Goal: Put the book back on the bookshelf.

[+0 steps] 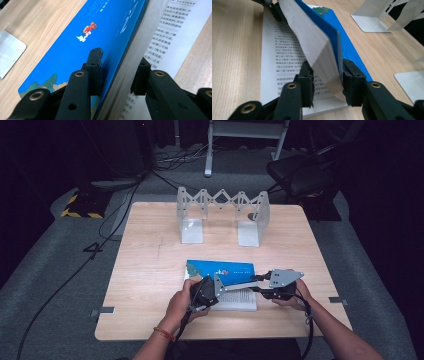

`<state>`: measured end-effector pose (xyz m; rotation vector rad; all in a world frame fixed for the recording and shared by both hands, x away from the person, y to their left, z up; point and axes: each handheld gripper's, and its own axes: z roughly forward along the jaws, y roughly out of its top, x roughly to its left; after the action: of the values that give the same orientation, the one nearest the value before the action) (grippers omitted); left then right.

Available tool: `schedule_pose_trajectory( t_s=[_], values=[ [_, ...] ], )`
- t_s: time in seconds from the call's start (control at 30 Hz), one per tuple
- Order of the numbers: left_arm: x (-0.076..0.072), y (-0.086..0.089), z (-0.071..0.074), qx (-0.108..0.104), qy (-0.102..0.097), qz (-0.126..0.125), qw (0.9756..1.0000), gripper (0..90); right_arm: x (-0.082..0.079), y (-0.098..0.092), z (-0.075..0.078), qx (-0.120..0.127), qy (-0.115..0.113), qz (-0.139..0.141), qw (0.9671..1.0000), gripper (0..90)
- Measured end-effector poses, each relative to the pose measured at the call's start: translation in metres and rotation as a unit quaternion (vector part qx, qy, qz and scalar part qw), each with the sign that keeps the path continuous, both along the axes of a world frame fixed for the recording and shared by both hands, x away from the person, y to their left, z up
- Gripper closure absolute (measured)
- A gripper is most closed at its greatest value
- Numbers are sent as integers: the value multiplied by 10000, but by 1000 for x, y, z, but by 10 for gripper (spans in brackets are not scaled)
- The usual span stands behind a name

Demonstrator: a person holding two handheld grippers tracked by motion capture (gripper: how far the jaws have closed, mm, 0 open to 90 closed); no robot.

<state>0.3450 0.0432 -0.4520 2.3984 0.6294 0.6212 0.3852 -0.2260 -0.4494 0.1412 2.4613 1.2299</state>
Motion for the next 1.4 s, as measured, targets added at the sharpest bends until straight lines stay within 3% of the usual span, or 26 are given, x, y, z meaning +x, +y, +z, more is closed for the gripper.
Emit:
schedule_pose_trajectory(
  t_s=[0.07, 0.13, 0.17, 0.3, 0.37, 0.43, 0.53, 0.67, 0.73, 0.77, 0.8, 0.83, 0.93, 1.03, 1.13, 1.17, 1.2, 1.27, 1.33, 1.4],
  values=[
    [1, 1, 2, -124, 82, 85, 9999, 637, -6, 5, 6, -144, -207, -54, 9997, 679],
    [0, 1, 2, -142, 68, 108, 9998, 578, -7, 5, 8, -116, -185, -34, 9998, 690],
    [-1, -3, 1, -15, -33, 124, 9999, 569, -9, 7, 13, -55, -109, -10, 9999, 713],
    [0, -8, 0, 168, -173, 161, 9996, 544, -14, 7, 18, -51, -66, -27, 10000, 735],
    [1, -9, -1, 114, -165, 128, 9997, 521, -16, 7, 20, -55, -108, -73, 9999, 739],
    [1, -12, 0, 48, -196, 54, 9998, 563, -19, 8, 21, -105, -128, -95, 9998, 738],
    [0, -14, 1, -18, -270, -75, 9996, 629, -19, 7, 24, 28, -32, -72, 10000, 734],
    [-1, -11, -1, -119, -428, -188, 9988, 673, -20, 8, 26, 62, -110, -91, 9999, 683],
    [-2, -7, -5, -320, -531, -205, 9979, 692, -19, 7, 26, 97, -89, -70, 9999, 635],
    [-2, -7, -5, -320, -531, -205, 9979, 696, -17, 3, 27, 303, 44, -73, 9995, 582],
    [-1, -6, -5, -377, -484, -215, 9979, 696, -17, 3, 27, 303, 44, -73, 9995, 582],
    [-1, -5, -5, -396, -514, -226, 9976, 699, -15, -2, 29, 475, 90, -105, 9988, 487],
    [0, -2, -3, -535, -563, -248, 9967, 709, -6, -19, 31, 643, 95, -316, 9974, 395],
    [0, 3, 0, -693, -573, -225, 9957, 713, 6, -37, 25, 735, 118, -730, 9946, 406],
    [1, 7, 3, -856, -598, -209, 9943, 717, 28, -58, 13, 854, 532, -1245, 9871, 384],
    [1, 9, 4, -908, -586, -195, 9939, 718, 37, -62, 7, 738, 740, -1441, 9840, 378],
    [2, 11, 6, -957, -583, -208, 9935, 718, 41, -63, 2, 638, 719, -1528, 9836, 378],
    [2, 12, 7, -1001, -602, -202, 9929, 719, 47, -63, -6, 542, 932, -1564, 9818, 369],
    [3, 16, 9, -1163, -570, -160, 9914, 720, 49, -59, -12, 439, 990, -1589, 9813, 364],
    [2, 19, 11, -1224, -602, -152, 9905, 721, 51, -52, -23, 88, 966, -1543, 9832, 365]
  ],
)
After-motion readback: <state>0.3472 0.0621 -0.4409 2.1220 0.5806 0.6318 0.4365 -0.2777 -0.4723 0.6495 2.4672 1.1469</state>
